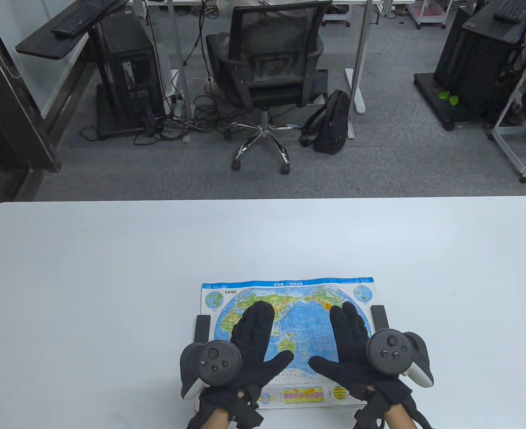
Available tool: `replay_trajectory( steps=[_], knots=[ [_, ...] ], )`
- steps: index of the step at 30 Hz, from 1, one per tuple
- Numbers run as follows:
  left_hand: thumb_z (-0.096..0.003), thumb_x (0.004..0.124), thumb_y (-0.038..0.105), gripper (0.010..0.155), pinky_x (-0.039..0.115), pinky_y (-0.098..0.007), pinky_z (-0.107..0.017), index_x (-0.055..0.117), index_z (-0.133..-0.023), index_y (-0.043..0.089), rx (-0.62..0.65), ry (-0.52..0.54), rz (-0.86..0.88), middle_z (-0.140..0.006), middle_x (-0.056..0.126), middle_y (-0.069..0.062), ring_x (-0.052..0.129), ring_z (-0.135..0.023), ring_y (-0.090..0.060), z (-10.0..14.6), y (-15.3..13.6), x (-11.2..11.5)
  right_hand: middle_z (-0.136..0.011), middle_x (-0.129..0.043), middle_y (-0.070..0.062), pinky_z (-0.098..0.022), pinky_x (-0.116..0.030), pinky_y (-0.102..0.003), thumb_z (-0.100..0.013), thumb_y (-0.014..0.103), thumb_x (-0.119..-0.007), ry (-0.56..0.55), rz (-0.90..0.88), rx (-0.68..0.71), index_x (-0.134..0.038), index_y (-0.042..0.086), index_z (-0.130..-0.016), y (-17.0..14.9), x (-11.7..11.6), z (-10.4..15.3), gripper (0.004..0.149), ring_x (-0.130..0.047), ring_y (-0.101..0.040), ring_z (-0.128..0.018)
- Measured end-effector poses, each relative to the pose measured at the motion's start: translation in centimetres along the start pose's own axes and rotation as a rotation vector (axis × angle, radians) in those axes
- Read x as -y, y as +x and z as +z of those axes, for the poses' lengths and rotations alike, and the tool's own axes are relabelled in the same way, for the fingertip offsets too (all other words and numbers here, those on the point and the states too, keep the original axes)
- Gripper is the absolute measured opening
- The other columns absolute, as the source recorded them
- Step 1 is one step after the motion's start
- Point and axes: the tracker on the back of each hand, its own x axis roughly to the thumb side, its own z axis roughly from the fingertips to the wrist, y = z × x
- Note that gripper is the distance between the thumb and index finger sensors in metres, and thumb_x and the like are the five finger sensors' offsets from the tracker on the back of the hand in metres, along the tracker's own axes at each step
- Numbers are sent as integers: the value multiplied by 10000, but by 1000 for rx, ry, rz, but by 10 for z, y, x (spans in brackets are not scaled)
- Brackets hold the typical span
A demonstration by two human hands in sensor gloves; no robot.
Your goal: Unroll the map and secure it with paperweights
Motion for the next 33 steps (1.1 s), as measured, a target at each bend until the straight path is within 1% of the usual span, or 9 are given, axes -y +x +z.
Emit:
replay_trajectory(
  steps=[7, 13, 17, 33],
  knots=[
    [-500, 724, 590, 873, 399, -687, -665, 221, -1099, 204, -41, -62, -15, -1147, 258, -196, 336, -1016, -488, 5, -19, 14, -1009, 53, -342, -521, -252, -811, -556, 537, -686, 31, -37, -32, -33, 143, -1016, -22, -18, 0, 891, -73, -679, -832],
    [-497, 725, 594, 876, 397, -687, -665, 222, -1098, 202, -69, -113, -19, -1147, 261, -194, 333, -1015, -488, 5, -26, 24, -1014, 41, -339, -524, -259, -806, -554, 538, -687, 70, -25, -77, -40, 143, -1017, -34, -28, -1, 887, -84, -675, -836],
    [-497, 723, 598, 879, 398, -684, -666, 218, -1097, 200, -76, -138, -8, -1146, 261, -194, 331, -1014, -488, 5, -28, 29, -1018, 37, -334, -528, -261, -803, -553, 538, -686, 66, -16, -95, -44, 145, -1018, -36, -29, -1, 886, -87, -674, -839],
    [-497, 724, 596, 881, 398, -683, -666, 217, -1096, 197, -76, -130, 12, -1144, 262, -196, 328, -1011, -491, 5, -30, 28, -1021, 36, -325, -537, -262, -793, -553, 542, -683, 57, -1, -90, -48, 147, -1021, -36, -29, -1, 882, -85, -668, -841]
  ],
)
